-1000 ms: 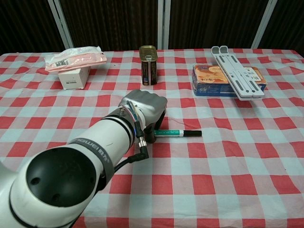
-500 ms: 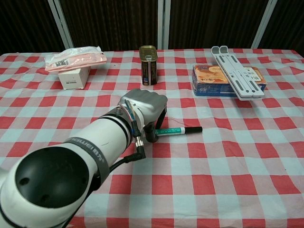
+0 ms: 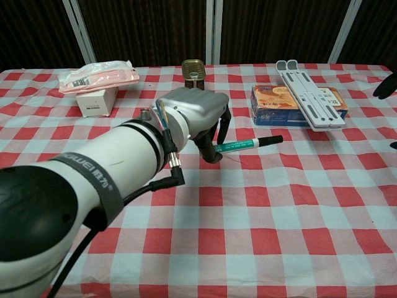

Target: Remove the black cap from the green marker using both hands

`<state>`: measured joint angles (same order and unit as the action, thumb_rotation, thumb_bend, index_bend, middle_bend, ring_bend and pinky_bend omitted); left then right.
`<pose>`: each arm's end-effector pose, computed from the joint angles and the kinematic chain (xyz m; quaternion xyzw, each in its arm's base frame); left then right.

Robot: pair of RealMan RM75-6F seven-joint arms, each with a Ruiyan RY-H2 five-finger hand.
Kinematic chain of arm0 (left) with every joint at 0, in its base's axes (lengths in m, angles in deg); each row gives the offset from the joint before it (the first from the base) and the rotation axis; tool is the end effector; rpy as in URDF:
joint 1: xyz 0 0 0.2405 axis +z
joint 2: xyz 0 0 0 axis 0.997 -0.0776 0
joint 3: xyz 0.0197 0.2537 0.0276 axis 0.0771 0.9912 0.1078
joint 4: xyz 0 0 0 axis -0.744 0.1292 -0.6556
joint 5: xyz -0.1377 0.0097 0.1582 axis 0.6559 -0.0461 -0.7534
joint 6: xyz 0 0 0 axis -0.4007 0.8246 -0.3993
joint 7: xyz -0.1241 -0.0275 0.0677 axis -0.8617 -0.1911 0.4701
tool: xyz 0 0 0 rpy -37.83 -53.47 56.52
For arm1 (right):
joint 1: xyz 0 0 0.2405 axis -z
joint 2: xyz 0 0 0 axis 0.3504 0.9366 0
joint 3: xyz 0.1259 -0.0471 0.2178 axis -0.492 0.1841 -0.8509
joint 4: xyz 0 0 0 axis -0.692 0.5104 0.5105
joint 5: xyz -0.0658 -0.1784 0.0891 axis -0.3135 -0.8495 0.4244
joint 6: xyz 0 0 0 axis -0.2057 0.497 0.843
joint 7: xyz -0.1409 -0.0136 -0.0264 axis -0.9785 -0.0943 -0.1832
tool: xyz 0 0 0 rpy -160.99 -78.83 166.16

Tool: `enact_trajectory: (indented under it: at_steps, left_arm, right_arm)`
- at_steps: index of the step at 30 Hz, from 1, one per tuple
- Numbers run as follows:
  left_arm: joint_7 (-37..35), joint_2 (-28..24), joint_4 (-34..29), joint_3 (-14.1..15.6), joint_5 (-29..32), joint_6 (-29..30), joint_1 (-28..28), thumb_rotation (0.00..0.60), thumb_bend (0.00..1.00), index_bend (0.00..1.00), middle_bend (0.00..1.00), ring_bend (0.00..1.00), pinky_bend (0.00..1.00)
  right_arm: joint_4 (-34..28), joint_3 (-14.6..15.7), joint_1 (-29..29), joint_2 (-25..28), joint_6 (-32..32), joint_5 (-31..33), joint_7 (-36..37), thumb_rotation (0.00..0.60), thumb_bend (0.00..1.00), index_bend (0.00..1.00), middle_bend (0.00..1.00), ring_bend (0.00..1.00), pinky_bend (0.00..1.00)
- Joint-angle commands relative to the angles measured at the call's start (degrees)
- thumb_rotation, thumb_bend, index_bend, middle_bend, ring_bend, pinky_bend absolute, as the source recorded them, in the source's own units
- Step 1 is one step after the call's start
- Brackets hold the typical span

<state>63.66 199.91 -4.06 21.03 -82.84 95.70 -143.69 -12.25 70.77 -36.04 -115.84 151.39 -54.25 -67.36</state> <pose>0.0111 0.2874 -0.1134 -0.7651 -0.3691 -0.3188 0.4204 -0.2620 -0.2426 0.0538 0.6392 -0.3590 0.4488 0.5110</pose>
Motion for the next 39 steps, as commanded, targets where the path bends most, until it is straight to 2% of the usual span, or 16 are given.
enact_trajectory:
  at_steps: [1, 8, 14, 23, 39]
  left_arm:
    - [0.2, -1.6, -2.0, -0.8, -1.3, 0.4, -0.8, 0.6, 0.42, 0.58, 0.59, 1.0, 1.0]
    - [0.7, -2.6, -4.2, -2.2, -1.4, 1.1, -2.7, 0.6, 0.42, 0.58, 0.59, 1.0, 1.0]
    - [0.2, -3.3, -5.1, -2.5, -1.4, 2.0, -3.2, 0.6, 0.42, 0.58, 0.59, 1.0, 1.0]
    - [-0.7, -4.0, -6.7, -2.5, -1.0, 3.5, -3.6, 0.6, 0.42, 0.58, 0.59, 1.0, 1.0]
    - [0.5, -5.1, -9.8, -1.6, 0.8, 6.2, -4.1, 0.6, 0.42, 0.58, 0.59, 1.0, 1.0]
  right_arm:
    - [-0.8, -0.5, -1.5, -0.8, -1.2, -0.6, 0.4, 0.6, 0.05, 0.38, 0.36, 0.08, 0.0]
    - [-1.6, -2.4, -4.5, -2.8, -1.3, -2.0, 0.4, 0.6, 0.08, 0.4, 0.37, 0.1, 0.0]
    - [-2.0, -3.5, -7.2, -4.5, -3.8, -1.2, -0.6, 0.6, 0.15, 0.41, 0.38, 0.1, 0.0]
    - [-1.9, -3.9, -9.7, -6.8, -5.4, -0.5, -1.0, 0.6, 0.16, 0.43, 0.39, 0.11, 0.0]
    - [0.0, -3.9, -10.5, -9.1, -3.8, 0.2, -1.7, 0.6, 0.16, 0.5, 0.44, 0.15, 0.0]
